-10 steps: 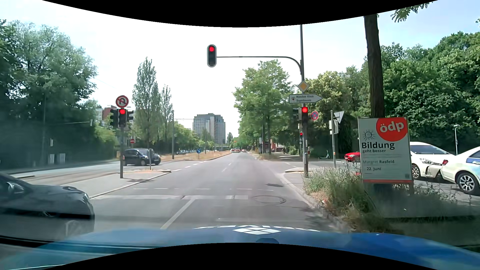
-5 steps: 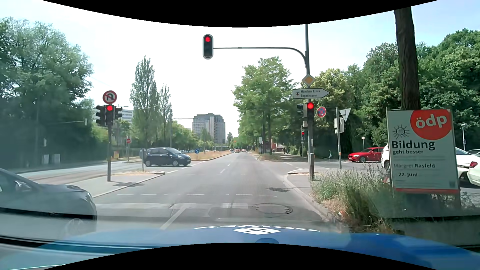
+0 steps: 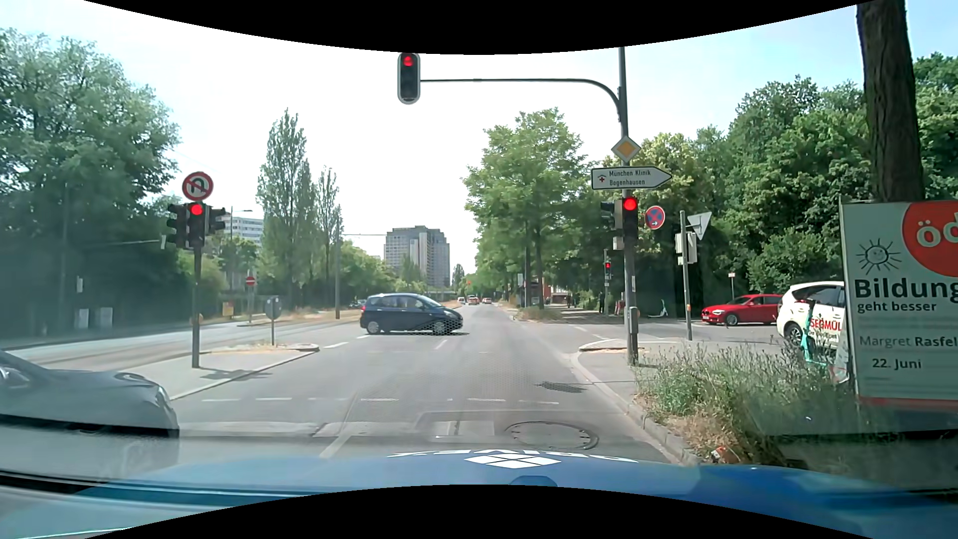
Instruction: Follow the waypoints while adhering to traffic rules and regulations
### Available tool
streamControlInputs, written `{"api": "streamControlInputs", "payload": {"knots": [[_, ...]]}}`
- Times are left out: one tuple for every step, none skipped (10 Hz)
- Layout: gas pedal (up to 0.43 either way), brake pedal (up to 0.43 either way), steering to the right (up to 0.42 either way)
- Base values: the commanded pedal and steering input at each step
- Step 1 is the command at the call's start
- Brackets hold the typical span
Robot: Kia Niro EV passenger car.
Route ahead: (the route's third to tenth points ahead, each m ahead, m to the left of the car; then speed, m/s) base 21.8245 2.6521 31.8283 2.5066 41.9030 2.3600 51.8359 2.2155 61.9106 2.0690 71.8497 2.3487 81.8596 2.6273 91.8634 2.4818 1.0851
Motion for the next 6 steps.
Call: {"api": "streamControlInputs", "payload": {"knots": [[0.0,0.146,-0.003],[0.0,0.134,-0.003],[0.0,0.134,-0.003],[0.0,0.134,-0.003],[0.0,0.134,-0.003],[0.0,0.134,-0.003]]}}
